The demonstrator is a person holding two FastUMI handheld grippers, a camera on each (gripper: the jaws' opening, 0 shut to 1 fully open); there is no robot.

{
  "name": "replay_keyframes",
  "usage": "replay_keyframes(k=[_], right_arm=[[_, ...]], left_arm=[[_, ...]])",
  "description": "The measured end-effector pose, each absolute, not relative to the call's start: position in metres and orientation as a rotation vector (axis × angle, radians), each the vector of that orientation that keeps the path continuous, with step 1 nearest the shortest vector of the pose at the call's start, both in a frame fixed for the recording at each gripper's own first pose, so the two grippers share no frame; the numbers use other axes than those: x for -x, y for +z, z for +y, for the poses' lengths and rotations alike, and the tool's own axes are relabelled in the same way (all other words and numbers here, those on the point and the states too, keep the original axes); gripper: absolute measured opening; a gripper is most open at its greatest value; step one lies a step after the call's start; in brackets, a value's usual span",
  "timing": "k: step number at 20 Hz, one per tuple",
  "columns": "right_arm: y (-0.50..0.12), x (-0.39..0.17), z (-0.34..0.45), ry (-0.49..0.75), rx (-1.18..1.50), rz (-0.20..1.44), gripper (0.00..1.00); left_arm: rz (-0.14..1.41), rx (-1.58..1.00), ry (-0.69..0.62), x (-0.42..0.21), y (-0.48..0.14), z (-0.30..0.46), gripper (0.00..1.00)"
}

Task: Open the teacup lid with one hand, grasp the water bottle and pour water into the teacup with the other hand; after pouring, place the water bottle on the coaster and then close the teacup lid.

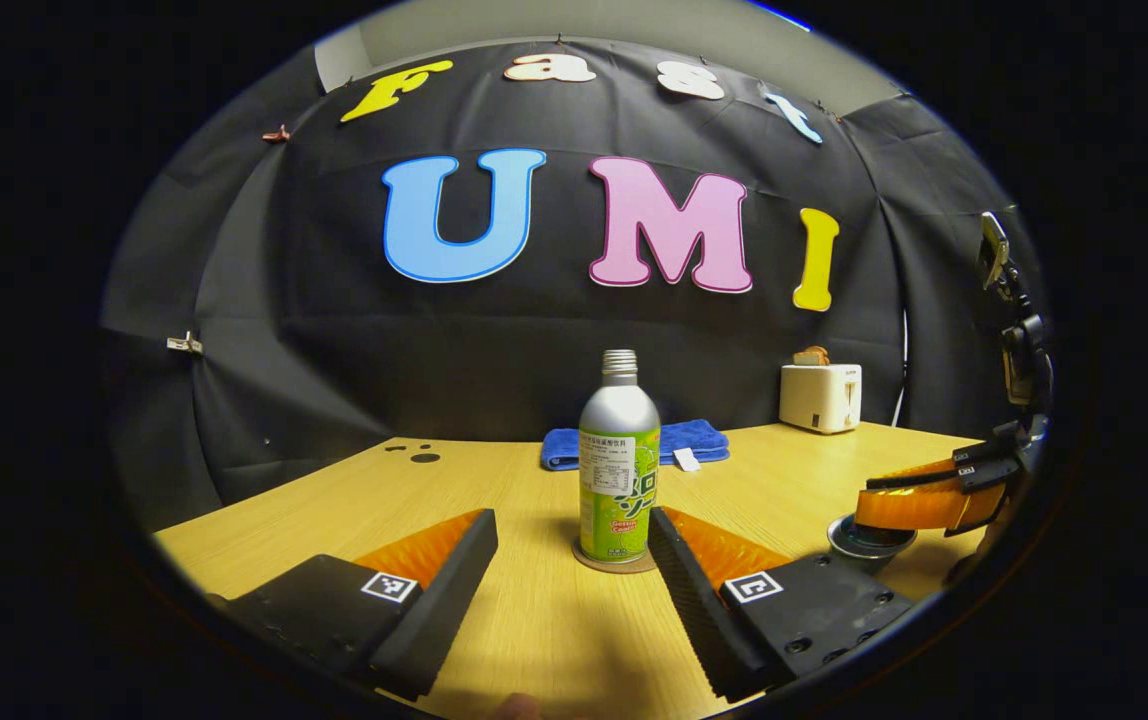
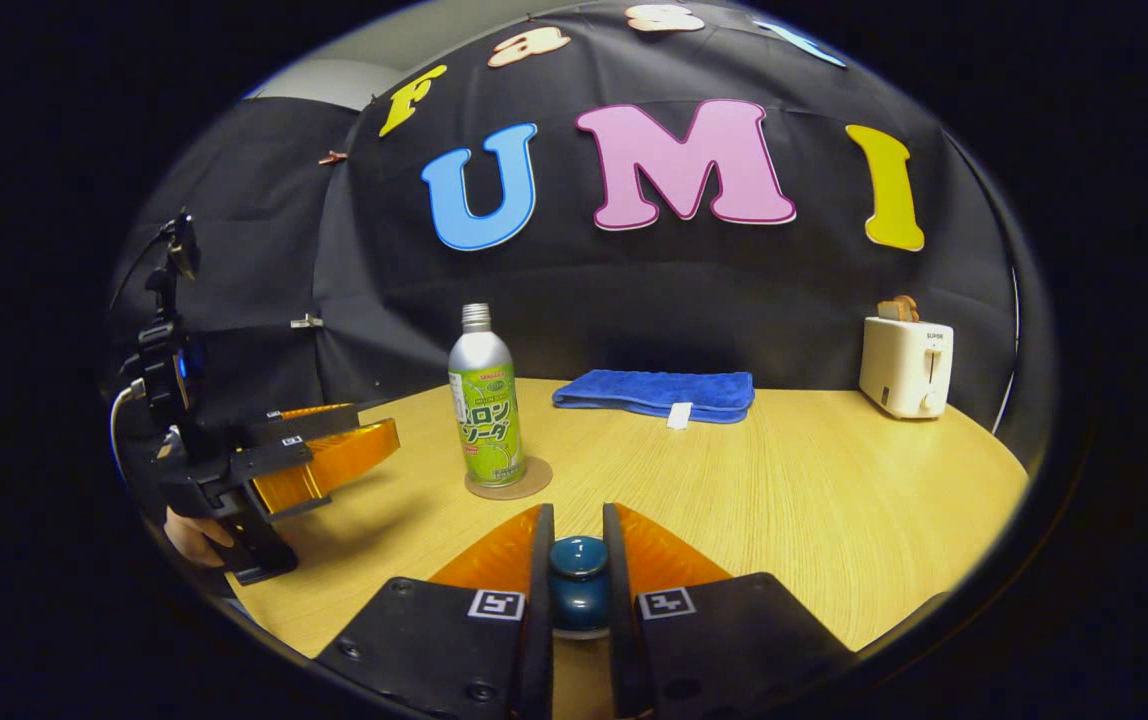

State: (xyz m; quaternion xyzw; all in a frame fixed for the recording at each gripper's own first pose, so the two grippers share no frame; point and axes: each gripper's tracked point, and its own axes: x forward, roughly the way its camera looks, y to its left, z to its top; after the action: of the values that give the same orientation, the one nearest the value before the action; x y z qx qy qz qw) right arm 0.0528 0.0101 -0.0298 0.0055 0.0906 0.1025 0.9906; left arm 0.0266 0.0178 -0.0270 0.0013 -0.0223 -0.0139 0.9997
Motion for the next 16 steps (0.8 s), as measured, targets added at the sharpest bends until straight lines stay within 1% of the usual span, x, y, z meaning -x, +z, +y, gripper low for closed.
replay_keyframes(k=[1, 2, 3, 4, 6, 7, 8, 9, 10, 11, 12, 13, 14, 16], right_arm=[[-0.033, -0.053, 0.012, 0.21, 0.006, 0.188, 0.28], [-0.033, -0.054, 0.013, 0.214, 0.021, 0.188, 0.28], [-0.033, -0.053, 0.013, 0.212, 0.03, 0.187, 0.24], [-0.031, -0.052, 0.011, 0.204, 0.028, 0.178, 0.31], [-0.027, -0.051, 0.007, 0.192, 0.007, 0.149, 0.39], [-0.023, -0.05, 0.004, 0.182, -0.004, 0.127, 0.41], [-0.017, -0.047, 0.002, 0.178, -0.012, 0.095, 0.4], [-0.012, -0.045, 0.0, 0.172, -0.015, 0.061, 0.5], [-0.006, -0.042, -0.005, 0.155, -0.007, 0.027, 0.52], [-0.001, -0.039, -0.009, 0.143, 0.0, -0.008, 0.58], [-0.004, -0.038, -0.014, 0.127, -0.002, -0.006, 0.55], [-0.003, -0.035, -0.017, 0.118, -0.002, -0.009, 0.62], [-0.004, -0.035, -0.021, 0.101, 0.0, -0.009, 0.72], [-0.003, -0.033, -0.036, 0.051, 0.0, -0.01, 0.77]], left_arm=[[-0.044, -0.003, -0.028, -0.026, -0.027, 0.017, 0.95], [-0.045, -0.003, -0.028, -0.025, -0.027, 0.017, 0.96], [-0.045, -0.003, -0.027, -0.026, -0.028, 0.018, 0.96], [-0.046, -0.003, -0.023, -0.027, -0.028, 0.019, 0.96], [-0.046, -0.002, -0.01, -0.026, -0.028, 0.022, 0.96], [-0.045, -0.001, -0.005, -0.025, -0.029, 0.023, 0.96], [-0.045, -0.001, -0.002, -0.025, -0.028, 0.022, 0.96], [-0.045, -0.001, -0.001, -0.024, -0.029, 0.021, 0.96], [-0.045, -0.001, 0.002, -0.023, -0.029, 0.021, 0.96], [-0.045, -0.001, 0.005, -0.021, -0.029, 0.02, 0.96], [-0.046, -0.001, 0.009, -0.021, -0.029, 0.02, 0.96], [-0.045, -0.001, 0.015, -0.018, -0.029, 0.019, 0.96], [-0.045, -0.001, 0.021, -0.017, -0.029, 0.018, 0.96], [-0.045, 0.0, 0.038, -0.014, -0.03, 0.017, 0.96]])
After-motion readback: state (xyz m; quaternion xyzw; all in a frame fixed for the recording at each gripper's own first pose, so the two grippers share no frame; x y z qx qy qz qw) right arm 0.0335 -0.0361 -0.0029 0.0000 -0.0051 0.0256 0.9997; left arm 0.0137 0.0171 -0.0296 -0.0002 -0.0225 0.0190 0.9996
